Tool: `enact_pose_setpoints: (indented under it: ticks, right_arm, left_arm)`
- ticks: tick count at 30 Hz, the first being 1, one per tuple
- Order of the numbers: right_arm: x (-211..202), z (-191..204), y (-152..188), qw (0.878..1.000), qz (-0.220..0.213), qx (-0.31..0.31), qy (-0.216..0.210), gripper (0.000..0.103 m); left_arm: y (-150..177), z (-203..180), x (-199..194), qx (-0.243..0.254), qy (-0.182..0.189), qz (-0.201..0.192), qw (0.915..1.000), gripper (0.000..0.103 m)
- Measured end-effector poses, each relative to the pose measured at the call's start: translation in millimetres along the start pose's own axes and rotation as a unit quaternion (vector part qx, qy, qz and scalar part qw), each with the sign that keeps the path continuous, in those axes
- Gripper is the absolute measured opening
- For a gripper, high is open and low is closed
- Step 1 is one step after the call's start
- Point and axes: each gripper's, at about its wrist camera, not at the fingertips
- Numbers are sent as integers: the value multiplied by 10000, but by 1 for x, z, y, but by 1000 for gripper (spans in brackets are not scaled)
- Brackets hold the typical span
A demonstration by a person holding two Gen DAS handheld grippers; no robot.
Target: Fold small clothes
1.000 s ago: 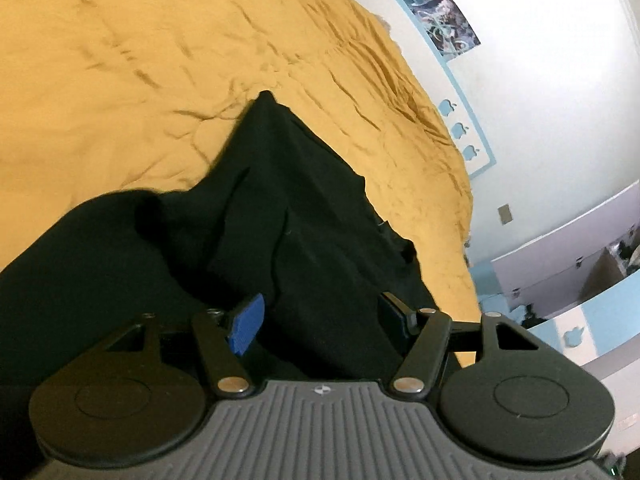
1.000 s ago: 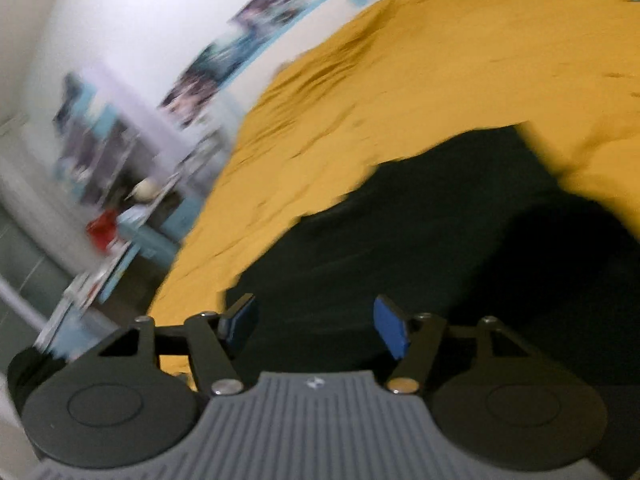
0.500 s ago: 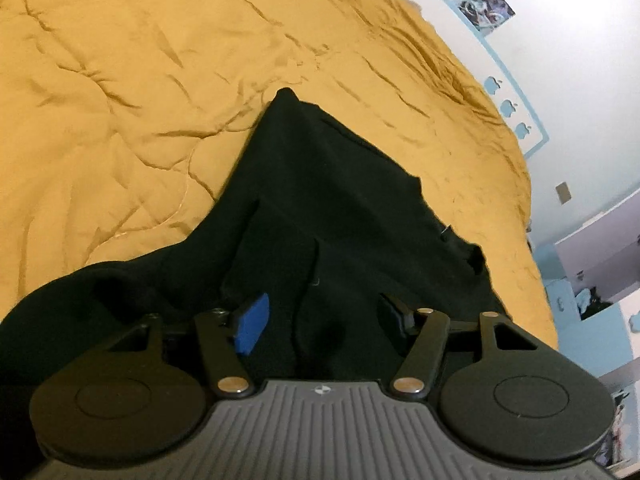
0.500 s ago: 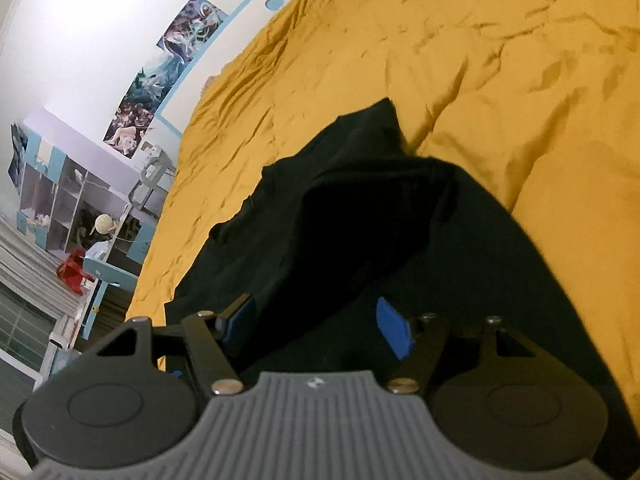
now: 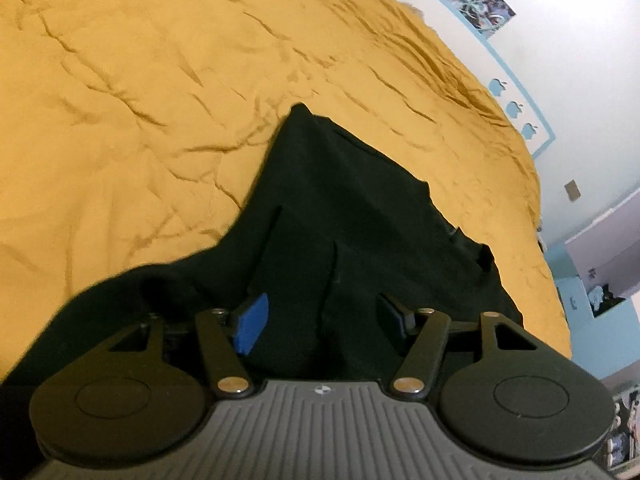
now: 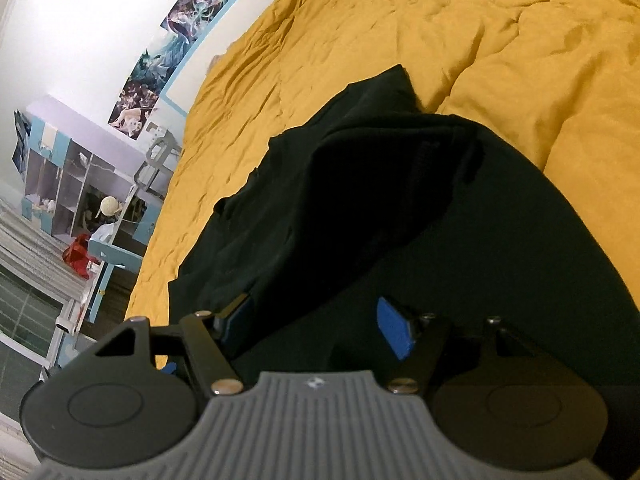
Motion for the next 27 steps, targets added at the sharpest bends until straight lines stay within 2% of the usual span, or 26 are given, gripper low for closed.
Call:
enact_pose_setpoints:
  ticks: [5,8,13,18,20,21,22,23,24,27]
  right_arm:
    - [-4,-1,1,10000,-20,-60,-39,66]
    - [-1,-4,4,10000,60,-11,-14,66]
    - [2,-1,4,9999,76,-84,-32,66]
    - [5,-2,0,10000,64,-68,-11,66]
    - [5,-3,-2,10000,-5,-59,40,66]
    - [4,-4,-4,9999,-94,-1,110,66]
    - [2,-7,-6,9996,-201,106,156,66]
    - [0,-11,-8,9991,-292,231,177,66]
    - [-3,-15,-12,9983,-386,393,175,66]
    - [-7,-29,-22,9947,-546,861,87,64]
  left_arm:
    - [-8,2,-16,-32,171,-221,9996,73]
    - [-12,6,-16,-78,71,-264,9996,73]
    - [-8,14,-1,-107,-188,5,9998,73]
    - [1,21,10,-317,130,175,9993,75]
    - [-1,21,15,-408,424,158,9981,77]
    - [-3,21,18,-459,579,163,9971,69]
    - [-4,20,20,-498,698,200,9961,39]
    - [-6,18,22,-491,844,240,9949,23]
    - [-7,14,21,-425,981,203,9941,3]
    - [-13,-2,9,-129,1222,-71,9924,3]
Point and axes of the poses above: each gripper's, at about its wrist camera, not at the fingertips, and x roughly the way its jaws point, z to its left, y to its underside, and after that the axes turned 4 degrees about z, right-handed
